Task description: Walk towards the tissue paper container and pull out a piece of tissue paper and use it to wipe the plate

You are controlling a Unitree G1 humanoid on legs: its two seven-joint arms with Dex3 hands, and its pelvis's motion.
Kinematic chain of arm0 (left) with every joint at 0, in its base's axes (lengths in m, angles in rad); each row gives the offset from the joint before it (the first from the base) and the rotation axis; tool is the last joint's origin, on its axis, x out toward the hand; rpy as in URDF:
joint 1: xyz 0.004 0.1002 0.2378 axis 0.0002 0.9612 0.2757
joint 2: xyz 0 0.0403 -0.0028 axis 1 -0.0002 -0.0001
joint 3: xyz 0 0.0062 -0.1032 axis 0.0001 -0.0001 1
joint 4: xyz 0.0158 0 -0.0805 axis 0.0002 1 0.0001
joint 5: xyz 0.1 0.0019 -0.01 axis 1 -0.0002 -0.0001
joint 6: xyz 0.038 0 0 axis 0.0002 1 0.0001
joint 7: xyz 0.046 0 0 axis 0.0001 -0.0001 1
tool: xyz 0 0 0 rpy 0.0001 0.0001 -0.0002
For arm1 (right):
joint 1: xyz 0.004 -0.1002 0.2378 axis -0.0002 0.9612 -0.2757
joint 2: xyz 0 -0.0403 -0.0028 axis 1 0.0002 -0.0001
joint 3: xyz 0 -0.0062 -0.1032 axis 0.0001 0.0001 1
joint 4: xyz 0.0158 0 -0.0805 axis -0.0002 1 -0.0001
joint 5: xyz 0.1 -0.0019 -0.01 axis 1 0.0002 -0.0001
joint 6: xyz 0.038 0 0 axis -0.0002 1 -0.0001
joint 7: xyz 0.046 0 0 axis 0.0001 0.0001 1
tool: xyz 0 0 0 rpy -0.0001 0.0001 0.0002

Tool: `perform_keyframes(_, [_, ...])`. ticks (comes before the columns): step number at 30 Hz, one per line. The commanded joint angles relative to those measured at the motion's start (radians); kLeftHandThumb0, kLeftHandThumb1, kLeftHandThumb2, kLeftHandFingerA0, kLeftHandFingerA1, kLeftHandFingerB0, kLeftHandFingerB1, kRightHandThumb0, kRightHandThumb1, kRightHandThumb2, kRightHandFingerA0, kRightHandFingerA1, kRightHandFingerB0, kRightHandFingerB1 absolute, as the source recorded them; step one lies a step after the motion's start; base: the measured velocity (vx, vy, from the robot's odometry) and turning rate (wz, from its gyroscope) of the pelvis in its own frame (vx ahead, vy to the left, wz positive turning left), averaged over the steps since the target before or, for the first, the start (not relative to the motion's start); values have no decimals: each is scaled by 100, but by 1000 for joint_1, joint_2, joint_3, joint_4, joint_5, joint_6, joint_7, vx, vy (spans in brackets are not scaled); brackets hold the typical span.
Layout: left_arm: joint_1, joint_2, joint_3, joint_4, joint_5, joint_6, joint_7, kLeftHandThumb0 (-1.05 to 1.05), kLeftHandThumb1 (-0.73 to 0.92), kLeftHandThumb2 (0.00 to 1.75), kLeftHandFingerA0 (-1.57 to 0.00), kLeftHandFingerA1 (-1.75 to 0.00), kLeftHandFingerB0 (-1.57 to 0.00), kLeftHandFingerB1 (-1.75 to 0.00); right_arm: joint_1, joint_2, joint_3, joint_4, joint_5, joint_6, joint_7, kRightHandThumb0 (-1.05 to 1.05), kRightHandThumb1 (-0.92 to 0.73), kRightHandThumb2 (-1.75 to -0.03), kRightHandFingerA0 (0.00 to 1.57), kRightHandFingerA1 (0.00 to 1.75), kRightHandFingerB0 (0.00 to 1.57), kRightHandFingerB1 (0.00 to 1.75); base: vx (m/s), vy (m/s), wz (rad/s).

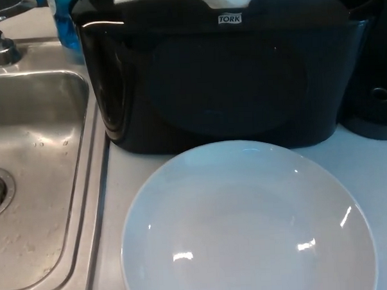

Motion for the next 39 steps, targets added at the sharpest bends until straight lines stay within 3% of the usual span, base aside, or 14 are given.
perform_keyframes(1, [16,9,3,-3,5,-66,13,1,78,83,-80,-98,-67,-73,-53,-31,-70,70,83,-63,-129,-44,-80,-77,104,175,67,164,0,0,0])
perform_keyframes(7, [28,14,-4,-3,10,-64,9,-1,81,79,-78,-96,-64,-70,-69,-68,-105,85,99,-84,-147,-52,-89,-68,101,175,65,167,0,0,0])
perform_keyframes(8, [32,15,-8,-1,15,-69,11,-2,77,78,-77,-92,-66,-72,-81,-72,-123,91,112,-84,-165,-45,-73,-89,98,175,70,167,0,0,0])
perform_keyframes(12, [39,18,-14,2,21,-76,14,-2,77,78,-77,-92,-66,-72,-102,-79,-152,105,130,-89,-193,-45,-73,-89,98,175,70,167,0,0,0])
perform_keyframes(13, [44,18,-8,1,13,-70,6,2,79,81,-75,-91,-66,-71,-119,-91,-173,111,175,-108,-188,-41,-69,-103,96,175,67,171,0,0,0])
perform_keyframes(17, [45,18,-3,2,9,-67,4,2,78,78,-77,-93,-64,-71,-138,-100,-200,98,252,-124,-162,-30,-57,-103,95,175,70,159,0,0,0])
perform_keyframes(21, [44,20,0,6,8,-65,5,2,78,78,-77,-93,-64,-71,-153,-102,-228,67,340,-128,-122,-30,-57,-103,95,175,70,159,0,0,0])
perform_keyframes(22, [47,23,-10,4,19,-66,12,0,78,75,-78,-94,-64,-70,-162,-113,-250,50,487,-107,-27,-29,-52,-116,89,175,68,165,0,0,0])
perform_keyframes(26, [48,23,-12,4,19,-66,13,0,78,75,-78,-94,-64,-70,-162,-113,-255,45,512,-104,-6,-29,-52,-116,89,175,68,165,0,0,0])
perform_keyframes(27, [40,22,-11,6,18,-60,12,-4,78,71,-76,-91,-65,-69,-98,-39,-252,-77,781,23,96,-30,-38,-147,89,175,79,155,0,0,0])
perform_keyframes(31, [41,20,-8,3,13,-57,6,-3,81,74,-75,-92,-64,-69,49,31,-226,-299,1069,249,191,-29,-43,-137,96,171,84,152,0,0,0])
perform_keyframes(34, [41,20,-8,4,13,-59,5,-3,81,74,-75,-92,-64,-69,76,41,-222,-339,1098,286,196,-29,-43,-137,96,171,84,152,0,0,0])
perform_keyframes(35, [41,20,-5,4,10,-57,6,-2,78,75,-74,-95,-64,-71,189,40,-181,-438,1166,340,185,-25,-45,-140,109,175,86,153,0,0,0])
perform_keyframes(39, [39,25,-1,7,7,-52,5,-4,79,73,-77,-95,-65,-70,456,32,-60,-637,1245,406,158,-26,-45,-131,104,175,80,166,0,0,0])
